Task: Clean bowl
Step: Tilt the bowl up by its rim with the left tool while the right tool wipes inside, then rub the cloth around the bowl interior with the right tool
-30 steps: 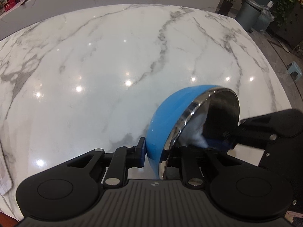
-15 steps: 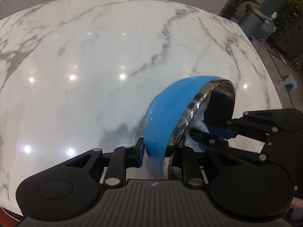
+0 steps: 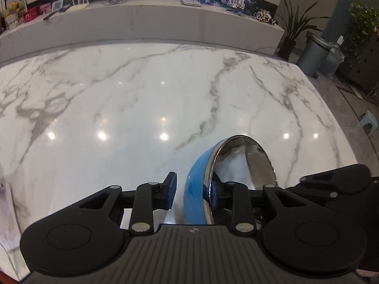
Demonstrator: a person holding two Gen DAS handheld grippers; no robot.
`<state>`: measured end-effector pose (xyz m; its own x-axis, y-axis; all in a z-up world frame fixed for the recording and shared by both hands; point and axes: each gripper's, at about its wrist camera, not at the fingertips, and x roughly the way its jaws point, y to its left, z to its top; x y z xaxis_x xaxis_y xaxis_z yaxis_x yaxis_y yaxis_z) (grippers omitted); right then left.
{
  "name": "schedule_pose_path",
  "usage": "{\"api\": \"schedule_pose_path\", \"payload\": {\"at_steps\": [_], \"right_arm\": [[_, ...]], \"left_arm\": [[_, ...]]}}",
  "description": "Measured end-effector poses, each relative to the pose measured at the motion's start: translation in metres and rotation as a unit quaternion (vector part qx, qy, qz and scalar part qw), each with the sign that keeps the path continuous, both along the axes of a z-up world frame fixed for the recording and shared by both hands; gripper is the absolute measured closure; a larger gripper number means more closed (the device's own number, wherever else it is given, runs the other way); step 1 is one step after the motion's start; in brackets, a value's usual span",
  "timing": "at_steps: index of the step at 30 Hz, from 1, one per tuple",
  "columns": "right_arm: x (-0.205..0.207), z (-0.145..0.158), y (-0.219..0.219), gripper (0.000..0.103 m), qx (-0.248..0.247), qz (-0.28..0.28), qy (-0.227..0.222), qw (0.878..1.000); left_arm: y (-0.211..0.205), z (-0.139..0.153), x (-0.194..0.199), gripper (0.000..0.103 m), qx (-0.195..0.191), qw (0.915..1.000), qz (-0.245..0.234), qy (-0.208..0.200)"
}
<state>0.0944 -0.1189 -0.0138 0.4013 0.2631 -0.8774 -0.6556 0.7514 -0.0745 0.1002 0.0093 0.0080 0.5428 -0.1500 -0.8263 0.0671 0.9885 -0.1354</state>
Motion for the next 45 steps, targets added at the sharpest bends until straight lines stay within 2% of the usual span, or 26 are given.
{"api": "schedule_pose_path", "payload": {"at_steps": [1,5,18,25,27,29,32,38,42,45], "right_arm": [[0.001,0.002,0.0,0.094,0.003,0.0,0.001,1.0],[0.002,0.006,0.001,0.094,-0.003,-0.001,-0.005,1.0],[0.021,0.0,0.014,0.094,-0.031,-0.006,0.006,0.999],[0.033,0.0,0.028,0.094,-0.052,0.015,0.043,0.998],[0.035,0.0,0.03,0.094,-0.045,0.018,0.065,0.997],[0.038,-0.001,0.033,0.094,-0.017,0.021,0.107,0.994],[0.038,-0.002,0.037,0.094,-0.005,0.022,0.128,0.991],[0.037,-0.003,0.038,0.094,-0.033,0.036,0.118,0.992],[0.035,-0.001,0.037,0.094,-0.081,0.044,0.082,0.992],[0.035,-0.001,0.037,0.094,-0.082,0.04,0.083,0.992]], "left_arm": [[0.001,-0.001,0.002,0.091,0.004,1.0,-0.001,0.001],[0.004,-0.011,0.007,0.094,0.003,0.9998,-0.002,0.021],[0.014,-0.025,0.006,0.094,-0.018,0.9989,-0.004,0.043],[0.017,-0.028,0.007,0.095,-0.021,0.9984,0.0,0.052],[0.016,-0.029,0.006,0.095,-0.018,0.9985,0.002,0.052],[0.016,-0.03,0.007,0.095,-0.019,0.9983,0.002,0.055],[0.017,-0.031,0.008,0.096,-0.023,0.998,0.005,0.059],[0.016,-0.032,0.009,0.096,-0.015,0.9981,-0.003,0.059],[0.017,-0.032,0.009,0.096,-0.018,0.998,-0.005,0.061],[0.019,-0.033,0.009,0.095,-0.025,0.9977,-0.002,0.062]]}}
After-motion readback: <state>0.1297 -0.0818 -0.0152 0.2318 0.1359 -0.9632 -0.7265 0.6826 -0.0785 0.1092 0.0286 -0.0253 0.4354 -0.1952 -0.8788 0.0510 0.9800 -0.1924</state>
